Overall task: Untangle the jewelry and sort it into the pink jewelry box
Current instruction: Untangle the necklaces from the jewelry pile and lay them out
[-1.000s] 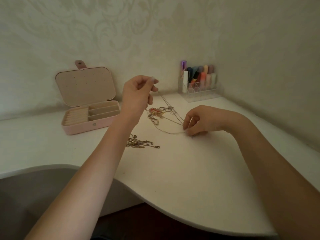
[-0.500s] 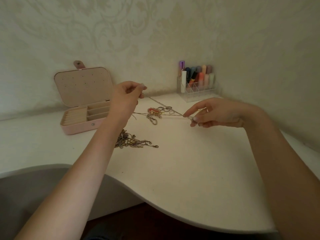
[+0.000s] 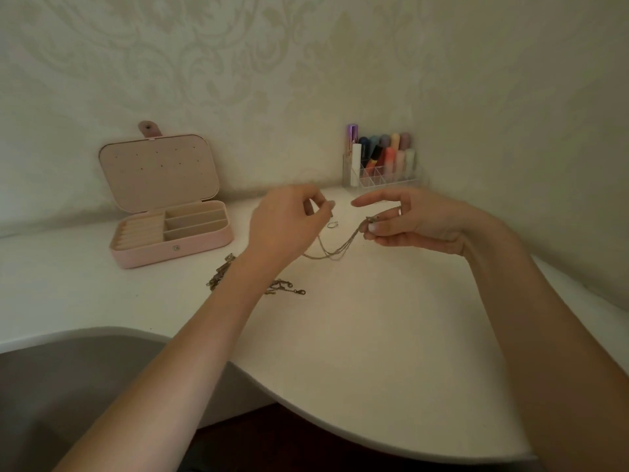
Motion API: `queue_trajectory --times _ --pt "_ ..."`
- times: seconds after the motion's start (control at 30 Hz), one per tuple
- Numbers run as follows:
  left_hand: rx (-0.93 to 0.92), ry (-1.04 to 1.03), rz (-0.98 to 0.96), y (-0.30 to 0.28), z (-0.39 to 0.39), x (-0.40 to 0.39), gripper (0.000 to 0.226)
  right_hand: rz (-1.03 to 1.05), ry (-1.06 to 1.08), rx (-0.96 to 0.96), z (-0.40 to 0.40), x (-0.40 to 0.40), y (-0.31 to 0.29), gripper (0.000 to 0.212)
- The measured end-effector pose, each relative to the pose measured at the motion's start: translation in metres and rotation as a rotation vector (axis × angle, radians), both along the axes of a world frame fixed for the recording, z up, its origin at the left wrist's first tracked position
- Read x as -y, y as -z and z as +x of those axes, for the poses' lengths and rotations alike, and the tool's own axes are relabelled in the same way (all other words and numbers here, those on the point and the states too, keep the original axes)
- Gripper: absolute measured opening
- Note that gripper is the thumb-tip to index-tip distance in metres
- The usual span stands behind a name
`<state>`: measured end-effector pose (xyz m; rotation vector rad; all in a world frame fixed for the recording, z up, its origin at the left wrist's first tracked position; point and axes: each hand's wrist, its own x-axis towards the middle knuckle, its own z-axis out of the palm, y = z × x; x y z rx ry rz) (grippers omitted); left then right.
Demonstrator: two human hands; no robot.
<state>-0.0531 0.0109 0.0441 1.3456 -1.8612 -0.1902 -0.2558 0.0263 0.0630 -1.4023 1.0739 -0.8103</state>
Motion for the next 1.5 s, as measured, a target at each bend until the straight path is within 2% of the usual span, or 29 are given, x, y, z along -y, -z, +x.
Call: queue_trajectory --times 0.1,0.17,0.23,0.33,0.5,0.67,0.8,0.97,1.07,1.17,1.33,1.5 --pt "0.079 0.03 -0.101 -0.001 -0.018 -0.001 0.02 -0.008 0.014 0.015 -0.001 0.0 -0.001 0.04" --pt "-0.049 0.14 -0.078 0.005 -0.025 -0.002 0.019 -0.011 0.036 0.022 -0.002 0.001 0.0 0.036" --pt "-0.244 0.259 0.033 0.01 -0.03 -0.003 0.018 -0.026 0.069 0.016 -0.001 0.002 0.002 0.029" --pt "-0.42 0.358 0.159 0.014 -0.031 -0.003 0.012 -0.05 0.109 0.013 0.0 0.005 0.004 0.019" --pt "-0.494 0.308 0.19 0.017 -0.026 0.001 0.003 -0.043 0.08 -0.011 0.005 0.007 0.006 0.018" --pt "-0.526 0.32 0.231 0.017 -0.024 0.002 0.008 -0.029 0.058 -0.015 0.006 0.007 0.006 0.018" --pt "-0.57 0.325 0.326 0.018 -0.024 0.003 0.012 -0.068 0.09 -0.13 0.006 0.006 0.008 0.024" --pt "-0.686 0.372 0.473 0.015 -0.026 0.001 0.011 -0.075 0.121 -0.102 0.006 0.006 0.008 0.011" --pt "-0.676 0.381 0.505 0.015 -0.024 0.0 0.003 -0.06 0.108 -0.046 0.008 0.006 0.008 0.004" --pt "-0.635 0.37 0.479 0.017 -0.019 0.002 0.016 -0.052 0.108 -0.036 0.009 0.006 0.008 0.003" --pt "-0.66 0.36 0.482 0.016 -0.021 0.001 0.013 -0.075 0.085 -0.026 0.009 0.005 0.007 0.001" --pt "-0.547 0.28 0.435 0.014 -0.024 0.003 0.02 -0.087 0.112 -0.041 0.008 0.005 0.005 0.015"
